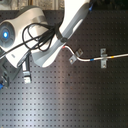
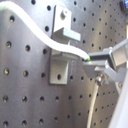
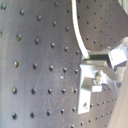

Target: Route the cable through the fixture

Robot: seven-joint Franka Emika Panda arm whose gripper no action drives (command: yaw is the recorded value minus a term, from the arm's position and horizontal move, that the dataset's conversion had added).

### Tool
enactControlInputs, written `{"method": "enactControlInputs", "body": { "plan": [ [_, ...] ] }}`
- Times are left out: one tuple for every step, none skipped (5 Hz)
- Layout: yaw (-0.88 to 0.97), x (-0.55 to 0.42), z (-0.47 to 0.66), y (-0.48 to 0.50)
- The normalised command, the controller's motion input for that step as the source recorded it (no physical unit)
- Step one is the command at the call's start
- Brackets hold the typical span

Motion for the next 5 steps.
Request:
{"method": "enactControlInputs", "body": {
  "plan": [
    [0.4,-0.087,0.21,0.264],
    [0.27,-0.057,0.31,0.274],
    [0.22,0.01,0.35,0.319],
    [0.17,0.11,0.32,0.304],
    [0.0,-0.033,0.1,0.055]
  ]
}}
